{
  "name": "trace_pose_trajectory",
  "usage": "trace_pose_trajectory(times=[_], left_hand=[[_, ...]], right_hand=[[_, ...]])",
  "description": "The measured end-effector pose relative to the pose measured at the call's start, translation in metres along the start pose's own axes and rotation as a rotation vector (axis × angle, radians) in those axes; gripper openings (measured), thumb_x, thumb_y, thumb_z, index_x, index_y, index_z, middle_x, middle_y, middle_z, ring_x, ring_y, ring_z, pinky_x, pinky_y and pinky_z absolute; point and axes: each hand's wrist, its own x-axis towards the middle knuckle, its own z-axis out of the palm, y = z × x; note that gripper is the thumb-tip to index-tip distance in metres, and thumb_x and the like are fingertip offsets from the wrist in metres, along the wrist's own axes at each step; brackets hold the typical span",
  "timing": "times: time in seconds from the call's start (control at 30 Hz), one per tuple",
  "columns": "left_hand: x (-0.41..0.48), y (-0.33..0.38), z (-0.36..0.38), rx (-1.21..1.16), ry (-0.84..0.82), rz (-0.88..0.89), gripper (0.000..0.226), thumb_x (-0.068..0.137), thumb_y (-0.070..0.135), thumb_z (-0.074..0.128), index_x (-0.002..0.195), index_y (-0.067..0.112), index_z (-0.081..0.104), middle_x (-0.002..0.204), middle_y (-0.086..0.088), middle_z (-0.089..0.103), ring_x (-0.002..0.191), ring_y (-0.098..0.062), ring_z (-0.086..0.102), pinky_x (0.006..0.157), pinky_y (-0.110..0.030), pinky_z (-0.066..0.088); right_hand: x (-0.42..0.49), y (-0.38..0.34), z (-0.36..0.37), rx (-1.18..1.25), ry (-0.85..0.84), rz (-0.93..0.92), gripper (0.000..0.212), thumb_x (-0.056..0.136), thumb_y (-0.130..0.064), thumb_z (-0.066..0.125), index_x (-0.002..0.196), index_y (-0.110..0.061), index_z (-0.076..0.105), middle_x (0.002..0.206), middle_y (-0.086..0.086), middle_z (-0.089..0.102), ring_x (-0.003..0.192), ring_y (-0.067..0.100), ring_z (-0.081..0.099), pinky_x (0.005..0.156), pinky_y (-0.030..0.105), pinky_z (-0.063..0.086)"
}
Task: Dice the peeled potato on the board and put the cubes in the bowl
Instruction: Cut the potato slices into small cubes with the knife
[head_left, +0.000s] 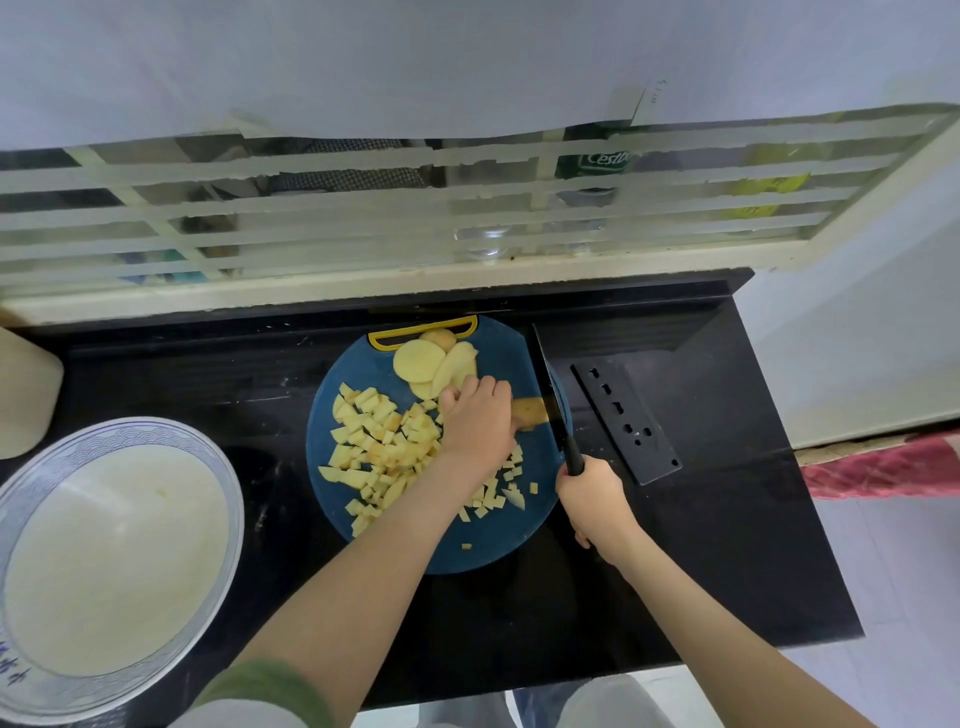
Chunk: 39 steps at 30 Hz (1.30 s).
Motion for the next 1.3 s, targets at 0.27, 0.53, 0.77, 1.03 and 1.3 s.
trace_pose_trajectory(times=[0.27, 0.53, 0.77, 1.03, 1.3], left_hand=[[-0.002, -0.006, -0.001, -0.014, -0.02, 0.055, 0.019, 0.097, 0.032, 0.048, 0.108, 0.021, 0.059, 0.114, 0.007, 0.05, 0.111, -0.017, 0.037, 0.081, -0.034, 0.017], [-0.005, -0.001, 0.003, 0.036, 0.03, 0.04, 0.02, 0.097, 0.027, 0.05, 0.114, 0.019, 0.057, 0.116, 0.004, 0.05, 0.112, -0.018, 0.038, 0.088, -0.037, 0.023], [-0.002, -0.001, 0.004, 0.006, 0.048, 0.046, 0.019, 0.095, 0.026, 0.053, 0.111, 0.019, 0.06, 0.115, 0.005, 0.053, 0.112, -0.017, 0.039, 0.088, -0.036, 0.022], [-0.003, -0.008, 0.006, -0.034, 0.053, 0.081, 0.017, 0.097, 0.028, 0.048, 0.104, 0.021, 0.062, 0.11, 0.007, 0.053, 0.109, -0.017, 0.04, 0.083, -0.035, 0.016], [-0.001, -0.014, -0.004, -0.088, 0.004, 0.039, 0.021, 0.097, 0.03, 0.048, 0.113, 0.028, 0.062, 0.113, 0.012, 0.055, 0.111, -0.015, 0.04, 0.081, -0.034, 0.014]], right_hand=[[0.007, -0.009, 0.006, -0.103, 0.062, -0.005, 0.016, 0.095, -0.012, 0.042, 0.084, -0.012, 0.053, 0.075, 0.008, 0.057, 0.062, 0.022, 0.054, 0.051, 0.031, 0.045], [0.001, -0.01, 0.005, 0.167, 0.022, 0.029, 0.017, 0.097, -0.017, 0.044, 0.082, -0.012, 0.051, 0.065, 0.006, 0.043, 0.045, 0.016, 0.036, 0.039, 0.023, 0.031], [-0.002, -0.005, 0.009, 0.032, 0.022, -0.005, 0.016, 0.098, -0.018, 0.043, 0.086, -0.014, 0.054, 0.071, 0.006, 0.051, 0.055, 0.016, 0.044, 0.049, 0.029, 0.04], [0.0, -0.011, 0.014, -0.167, 0.065, -0.005, 0.008, 0.095, -0.011, 0.046, 0.093, -0.012, 0.054, 0.088, 0.008, 0.061, 0.083, 0.028, 0.065, 0.073, 0.041, 0.059], [0.012, -0.021, 0.016, -0.001, 0.07, -0.02, 0.018, 0.096, -0.014, 0.043, 0.079, -0.013, 0.051, 0.068, 0.005, 0.049, 0.055, 0.017, 0.045, 0.05, 0.03, 0.038]])
